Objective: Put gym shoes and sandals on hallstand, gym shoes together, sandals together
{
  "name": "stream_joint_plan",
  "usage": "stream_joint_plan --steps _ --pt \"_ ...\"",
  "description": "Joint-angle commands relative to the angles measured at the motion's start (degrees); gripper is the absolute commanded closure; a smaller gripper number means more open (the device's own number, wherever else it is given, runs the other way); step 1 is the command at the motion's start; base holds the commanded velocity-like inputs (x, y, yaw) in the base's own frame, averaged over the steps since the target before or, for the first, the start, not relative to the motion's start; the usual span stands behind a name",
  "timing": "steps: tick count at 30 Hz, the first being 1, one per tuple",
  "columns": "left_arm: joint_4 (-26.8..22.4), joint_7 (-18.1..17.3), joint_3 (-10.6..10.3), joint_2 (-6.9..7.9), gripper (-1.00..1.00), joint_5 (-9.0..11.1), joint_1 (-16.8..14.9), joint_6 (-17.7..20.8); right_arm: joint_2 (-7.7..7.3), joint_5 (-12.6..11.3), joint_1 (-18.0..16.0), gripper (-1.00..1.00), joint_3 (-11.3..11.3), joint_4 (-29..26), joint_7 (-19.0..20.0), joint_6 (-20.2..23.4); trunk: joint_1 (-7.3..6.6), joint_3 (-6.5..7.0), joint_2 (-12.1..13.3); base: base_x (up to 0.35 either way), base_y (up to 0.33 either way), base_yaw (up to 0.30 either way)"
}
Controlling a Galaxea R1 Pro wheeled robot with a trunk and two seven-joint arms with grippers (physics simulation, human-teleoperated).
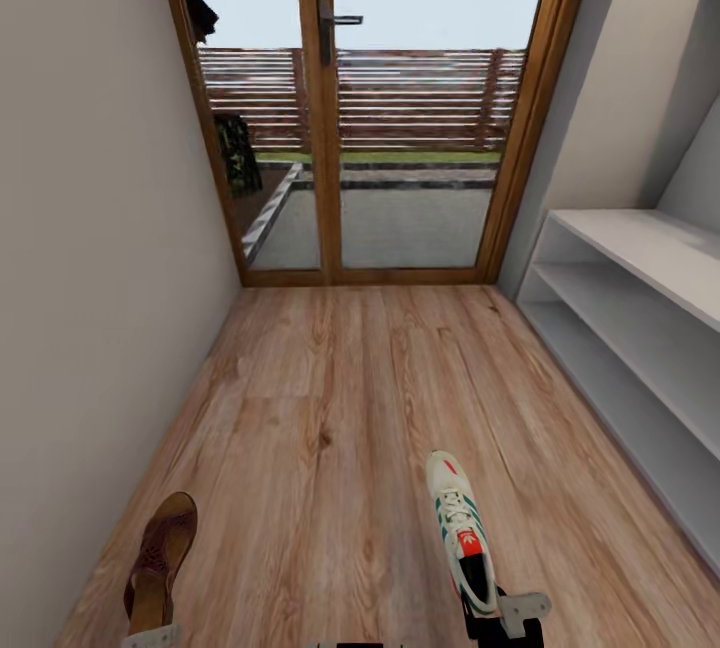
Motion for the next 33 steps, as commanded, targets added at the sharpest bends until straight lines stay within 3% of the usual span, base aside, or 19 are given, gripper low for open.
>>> stream_joint_plan --steps 1,23,33 --pt "0.0 -0.2 0.6 0.0 1.0 -0.6 0.0 -0.2 0.01 0.5 0.0 1.0 -0.4 0.0 0.0 -0.2 0.02 -0.04 0.0 0.339 0.0 0.0" --pt "0.0 -0.2 0.6 0.01 1.0 -0.5 0.0 -0.2 0.01 0.5 0.0 1.0 -0.5 0.0 0.0 -0.3 0.02 -0.04 0.0 0.339 0.0 -0.004" --pt "0.0 -0.2 0.6 0.03 1.0 -0.5 0.0 -0.2 0.01 0.5 0.0 1.0 -0.5 0.0 0.0 -0.2 0.02 0.15 0.0 0.34 0.001 -0.2"
